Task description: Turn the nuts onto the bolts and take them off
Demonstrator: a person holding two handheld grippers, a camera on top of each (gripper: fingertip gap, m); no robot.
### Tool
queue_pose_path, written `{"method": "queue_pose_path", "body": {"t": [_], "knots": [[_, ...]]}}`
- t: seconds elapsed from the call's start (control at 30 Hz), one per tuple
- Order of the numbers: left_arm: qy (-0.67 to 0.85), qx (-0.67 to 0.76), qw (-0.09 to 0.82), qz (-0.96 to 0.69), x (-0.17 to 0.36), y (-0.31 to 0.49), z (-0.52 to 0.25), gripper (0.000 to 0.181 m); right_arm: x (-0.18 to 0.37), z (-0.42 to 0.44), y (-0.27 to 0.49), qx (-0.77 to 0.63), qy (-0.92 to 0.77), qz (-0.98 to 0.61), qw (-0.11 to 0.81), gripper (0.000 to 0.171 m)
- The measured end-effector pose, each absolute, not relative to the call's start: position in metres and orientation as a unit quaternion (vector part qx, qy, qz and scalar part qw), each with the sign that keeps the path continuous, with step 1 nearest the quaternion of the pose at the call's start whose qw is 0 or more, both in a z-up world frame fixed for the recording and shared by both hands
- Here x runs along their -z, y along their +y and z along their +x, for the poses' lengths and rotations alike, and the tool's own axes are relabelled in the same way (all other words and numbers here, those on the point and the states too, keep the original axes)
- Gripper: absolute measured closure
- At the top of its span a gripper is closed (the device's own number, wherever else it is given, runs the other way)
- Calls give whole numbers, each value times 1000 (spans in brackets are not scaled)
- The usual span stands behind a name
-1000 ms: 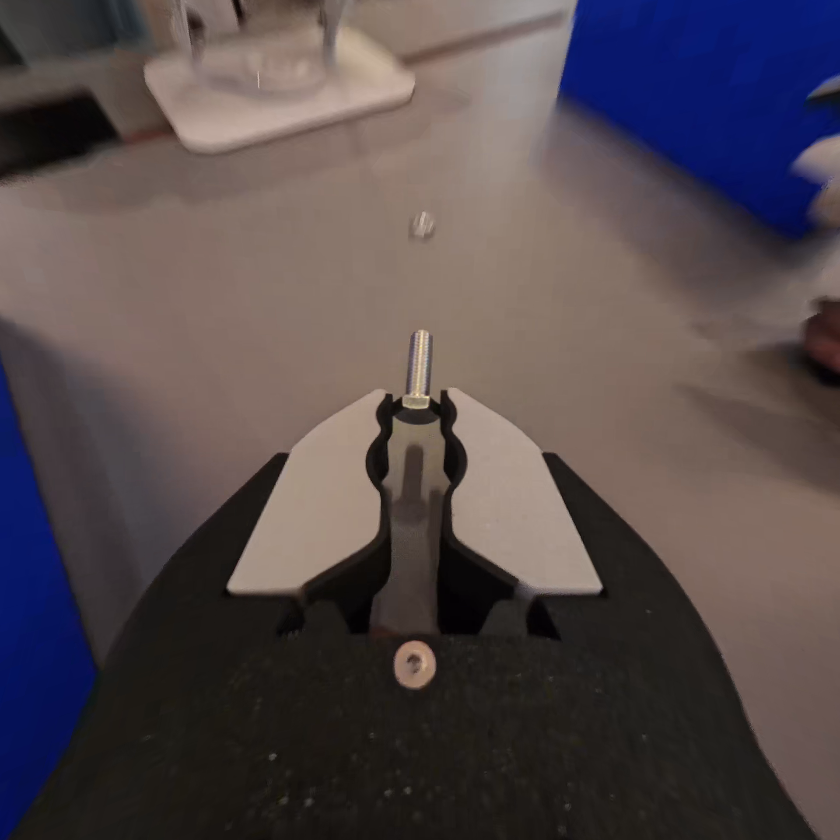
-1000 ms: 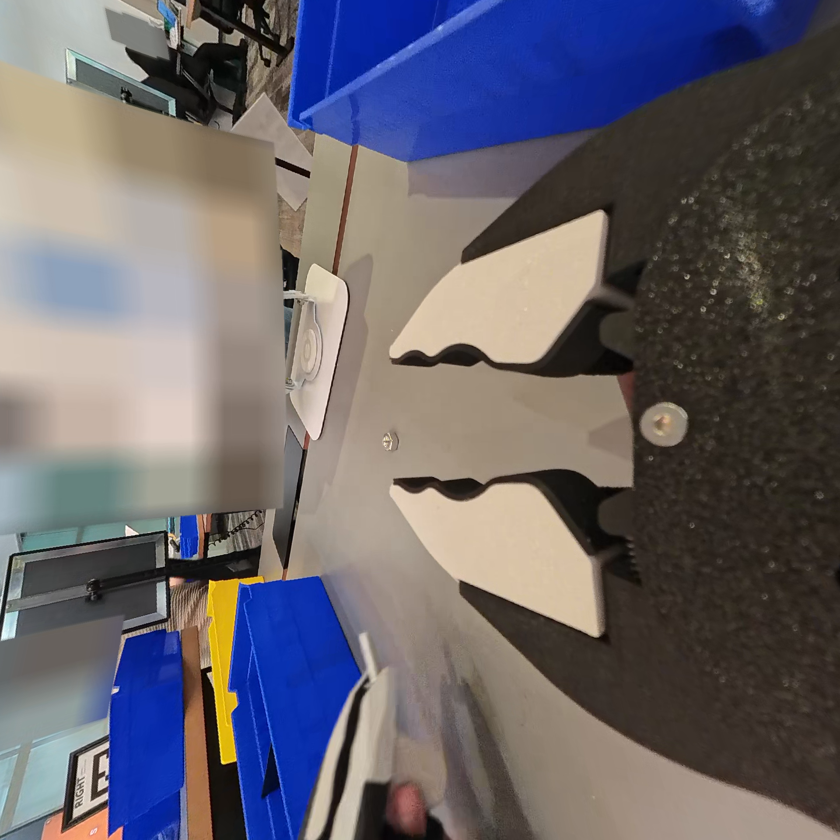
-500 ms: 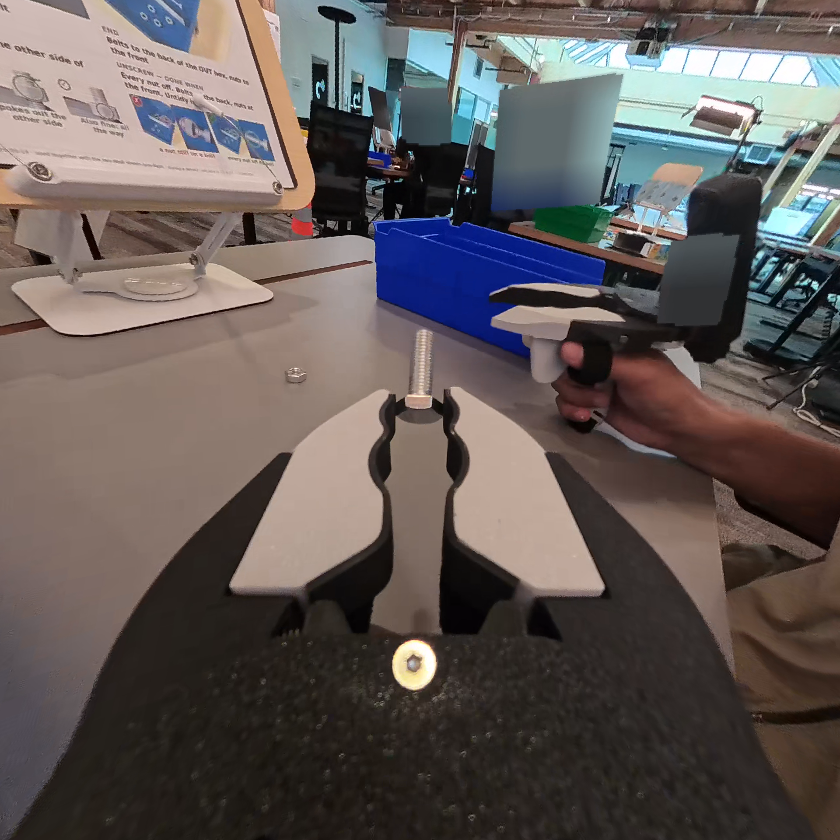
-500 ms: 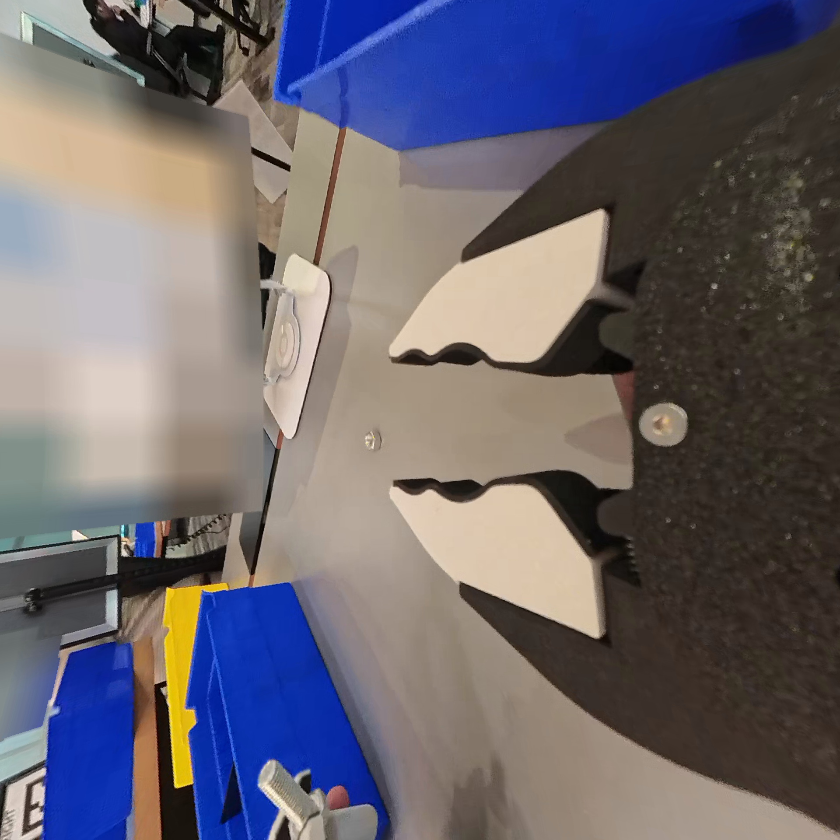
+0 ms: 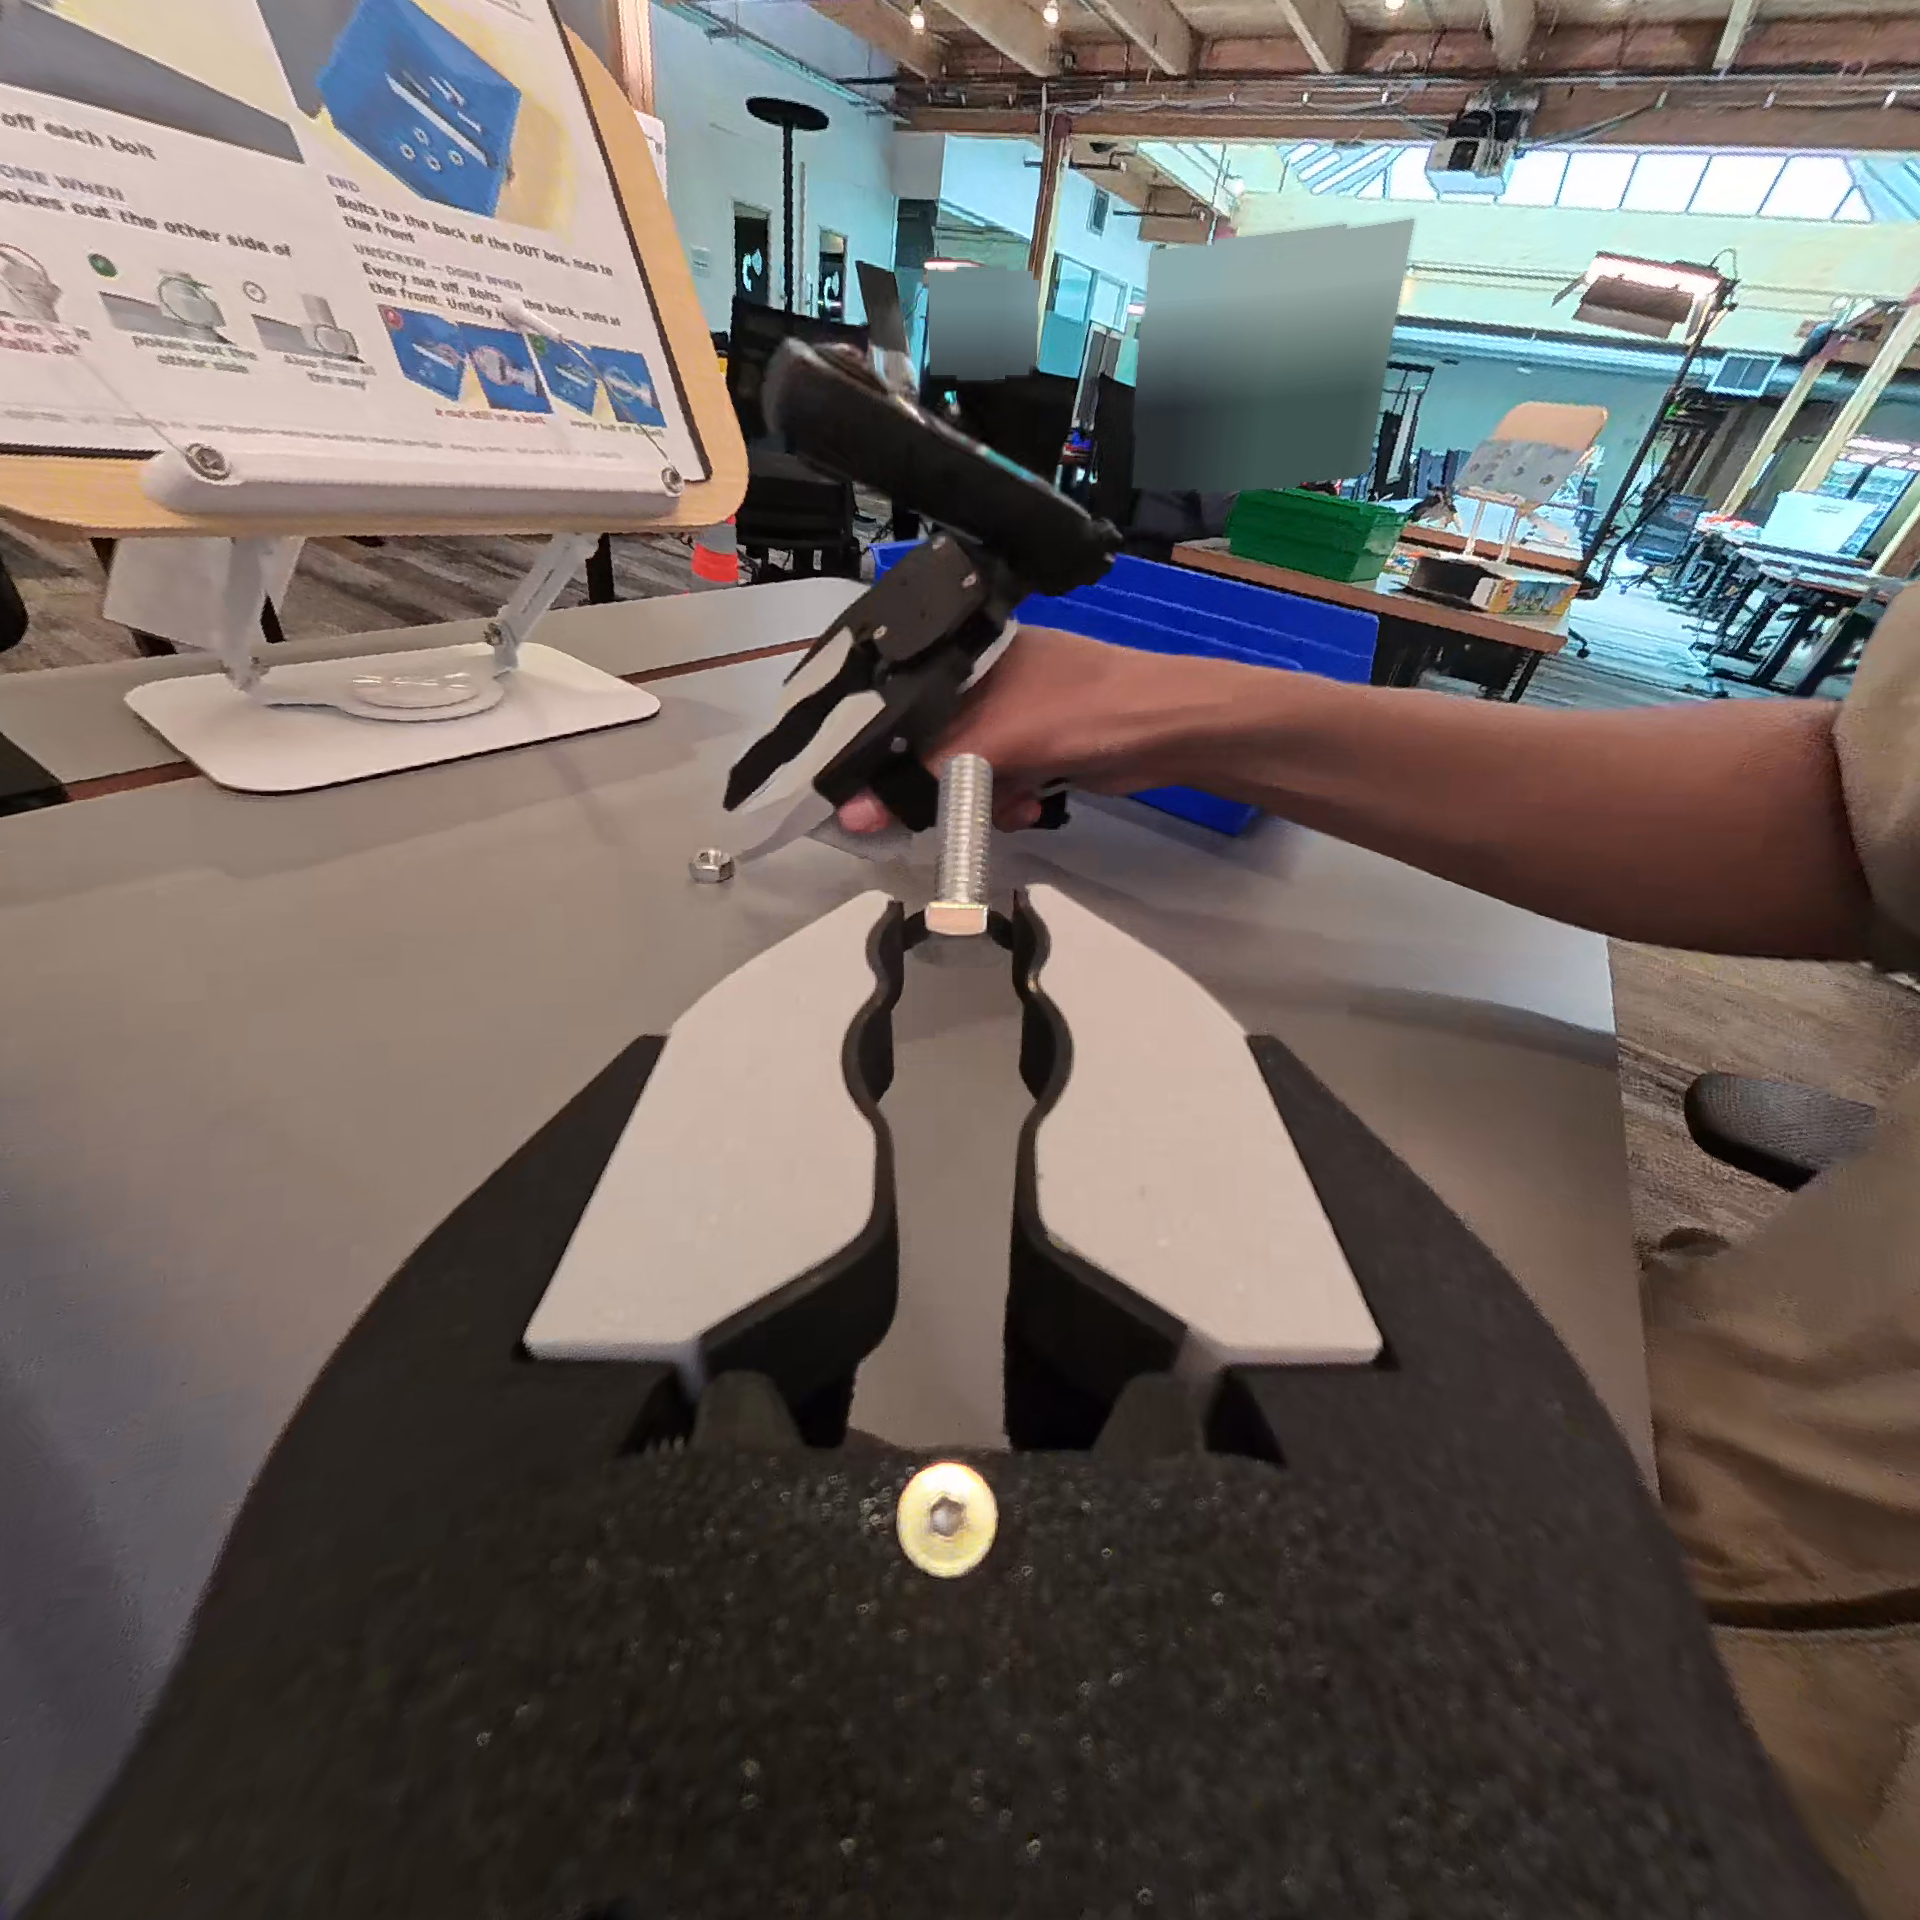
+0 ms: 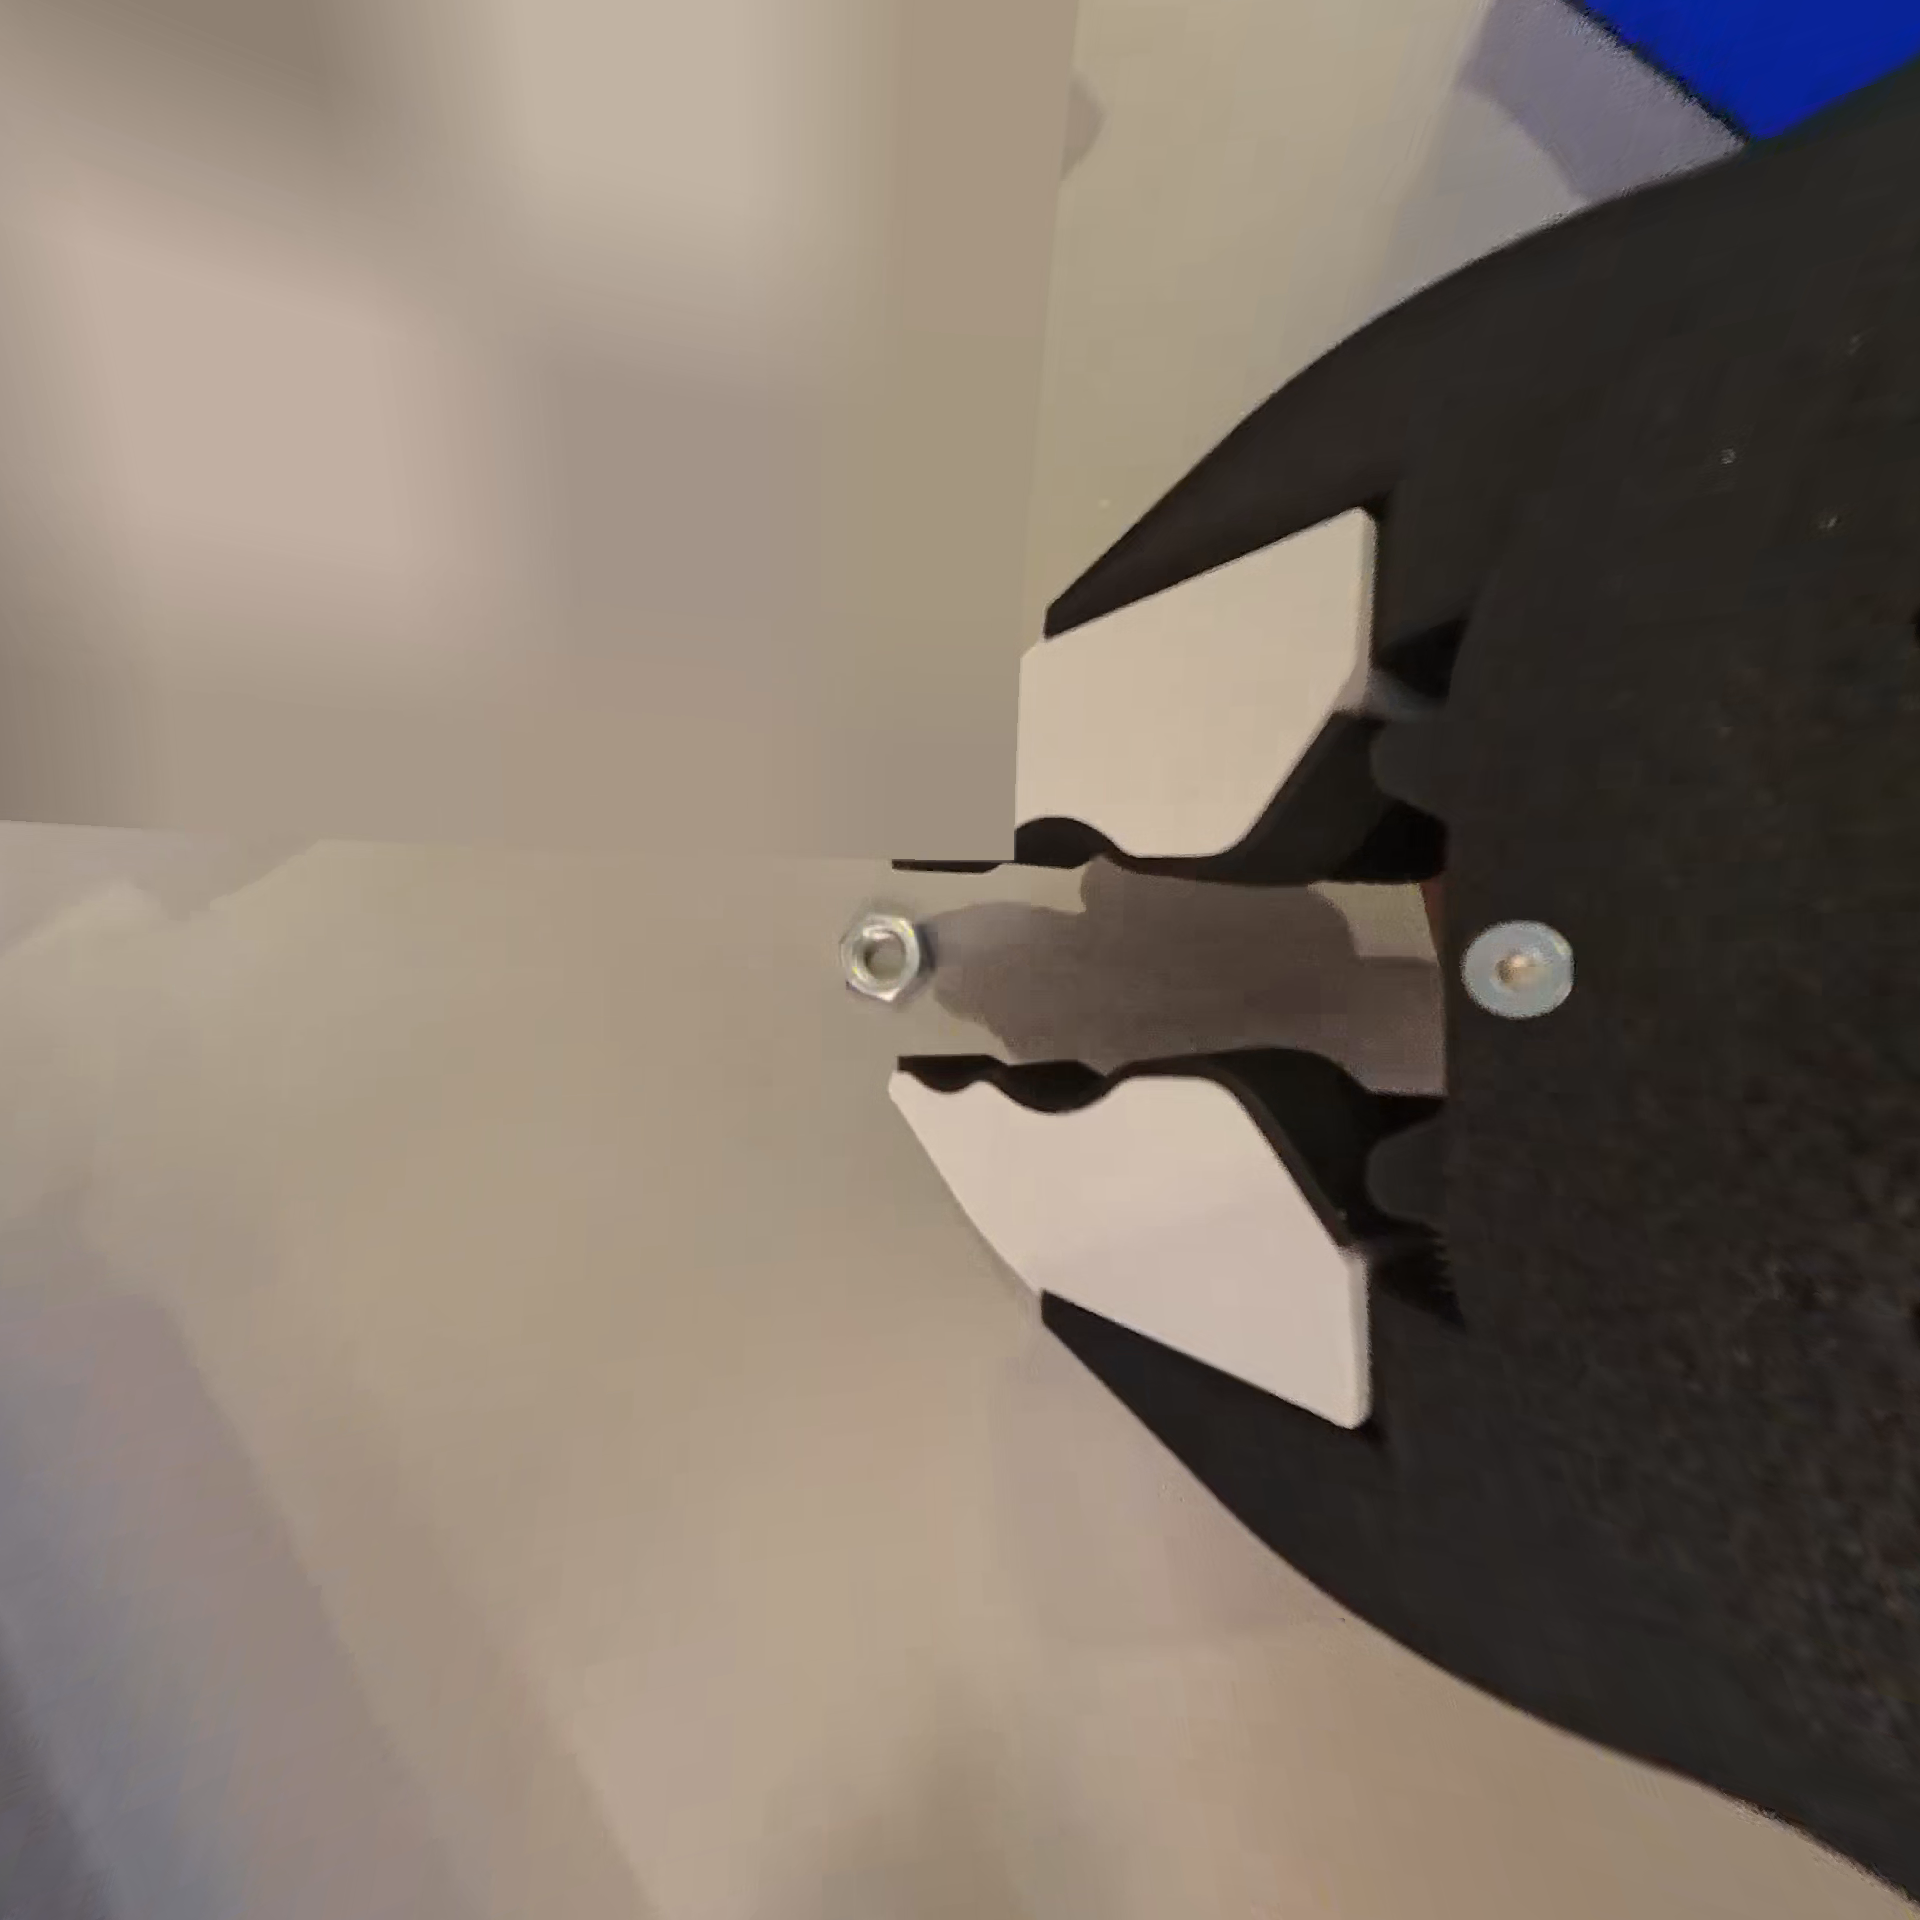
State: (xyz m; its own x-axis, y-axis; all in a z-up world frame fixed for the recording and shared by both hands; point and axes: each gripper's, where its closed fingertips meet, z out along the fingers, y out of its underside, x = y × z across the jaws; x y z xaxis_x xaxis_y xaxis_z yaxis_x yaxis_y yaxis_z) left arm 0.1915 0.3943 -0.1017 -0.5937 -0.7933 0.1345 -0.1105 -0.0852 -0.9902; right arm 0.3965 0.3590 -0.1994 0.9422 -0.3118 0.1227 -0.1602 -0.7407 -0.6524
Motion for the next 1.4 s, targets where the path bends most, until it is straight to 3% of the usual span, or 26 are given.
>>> {"method": "queue_pose_path", "body": {"t": [0.2, 0.37, 0.67, 0.93, 1.13, 1.4], "knots": [[610, 656, 247, -369, 103, 402, 191, 162, 218, 409, 368, 100, 158, -929, 319, 137], [620, 650, 245, -365, 105, 400, 192, 162, 216, 405, 370, 84, 145, -933, 320, 151], [626, 672, 204, -339, 83, 393, 196, 162, 99, 299, 337, 102, -34, -832, 545, 160], [657, 665, 183, -305, 75, 369, 192, 162, 78, 252, 300, 86, -51, -779, 619, 171], [673, 642, 184, -317, 87, 363, 190, 162, 107, 282, 279, 125, 3, -843, 524, 171], [645, 663, 173, -338, 107, 369, 186, 162, 151, 256, 222, 164, 141, -874, 434, 146]]}}
